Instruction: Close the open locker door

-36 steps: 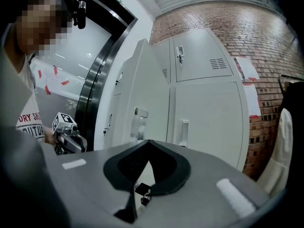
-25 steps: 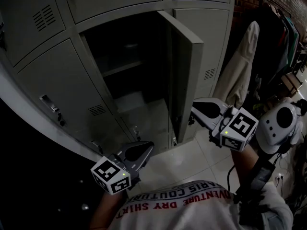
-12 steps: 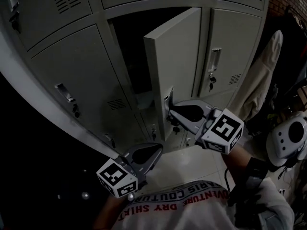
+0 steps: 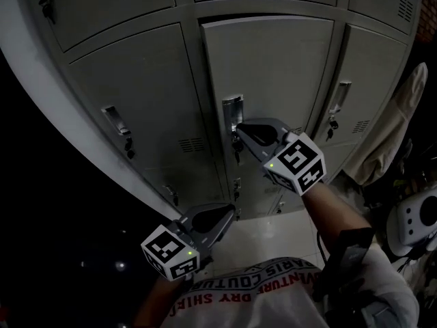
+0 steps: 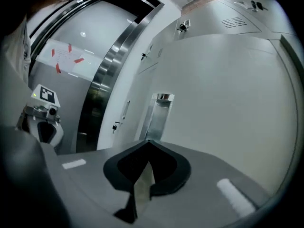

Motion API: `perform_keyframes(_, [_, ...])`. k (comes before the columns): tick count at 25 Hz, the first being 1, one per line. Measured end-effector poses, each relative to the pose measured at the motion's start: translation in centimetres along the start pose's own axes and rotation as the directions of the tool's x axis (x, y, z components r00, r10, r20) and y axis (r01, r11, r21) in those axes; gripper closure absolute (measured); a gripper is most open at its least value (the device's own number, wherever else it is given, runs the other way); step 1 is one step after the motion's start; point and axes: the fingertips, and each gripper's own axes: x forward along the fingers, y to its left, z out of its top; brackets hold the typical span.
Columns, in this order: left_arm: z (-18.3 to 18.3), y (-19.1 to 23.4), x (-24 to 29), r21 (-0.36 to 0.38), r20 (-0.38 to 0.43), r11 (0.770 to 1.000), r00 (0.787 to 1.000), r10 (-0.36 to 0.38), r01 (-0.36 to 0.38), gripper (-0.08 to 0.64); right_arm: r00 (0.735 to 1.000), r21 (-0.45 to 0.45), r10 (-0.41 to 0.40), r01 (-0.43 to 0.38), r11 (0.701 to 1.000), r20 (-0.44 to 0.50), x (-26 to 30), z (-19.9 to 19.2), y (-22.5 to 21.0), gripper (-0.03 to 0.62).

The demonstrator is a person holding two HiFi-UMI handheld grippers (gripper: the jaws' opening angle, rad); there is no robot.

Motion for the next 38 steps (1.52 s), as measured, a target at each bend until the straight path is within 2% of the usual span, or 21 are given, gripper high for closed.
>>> perform_keyframes(4, [1.4,0.6,-0.4,0.038,0.021,0.999,1.000,0.010,-0.011,0.555,0.998,-0.048,-0.059,0.057,0.997,-0.033,2.7,-0.5,-1.9,0.595])
perform_keyframes(10, [2.2,0.5,-0.7,0.039,0.036,0.999,0.999,0.007,-0.009,0.555,0.997,0.015,-0.077,0.077,0.997,-0.028,3.8,-0.8,-3.1,0.595])
perform_keyframes(14, [2.4,-0.4,-0.5,0.037,0.034,0.999,0.999,-0.016,0.015,0.555,0.996,0.023,-0.077,0.078,0.997,-0.043,2.9,-0.6,-2.4,0.595])
perform_keyframes(18, [2.4,-0.9,-0.1,0.027,0.051,0.999,0.998,-0.022,0.021,0.555,0.999,0.062,0.040,-0.038,0.997,-0.017,0.1,0.0,1.3,0.595])
perform_keyframes(22, [2.4,-2.2,0.8,0.034,0.058,0.999,0.997,-0.043,0.041,0.555,0.991,0.110,0.135,-0.135,0.985,0.007,-4.1,0.1,5.6,0.595])
perform_keyframes(24, [2.2,-3.4,1.0,0.046,0.059,0.997,0.996,-0.061,0.058,0.555,0.983,0.178,0.181,-0.184,0.967,0.033,-6.5,-0.1,8.0,0.595])
perform_keyframes(27, [1.7,-5.5,1.1,0.063,0.054,0.995,0.995,-0.080,0.076,0.555,0.966,0.287,0.246,-0.258,0.923,0.077,-10.5,-0.8,11.5,0.595])
perform_keyframes(32, [-0.8,-9.6,0.8,0.051,0.039,0.996,0.996,-0.074,0.072,0.555,0.969,0.378,0.239,-0.243,0.893,0.059,-17.0,-4.1,15.1,0.595])
perform_keyframes(36, [-3.2,-15.1,0.5,0.043,0.015,0.996,0.997,-0.081,0.080,0.555,0.969,0.400,0.247,-0.237,0.886,0.027,-22.4,-5.4,19.0,0.595])
perform_keyframes(38, [-4.5,-18.2,-0.1,0.026,0.013,0.996,0.996,-0.085,0.084,0.555,0.969,0.432,0.247,-0.234,0.871,0.027,-25.5,-5.7,21.2,0.595])
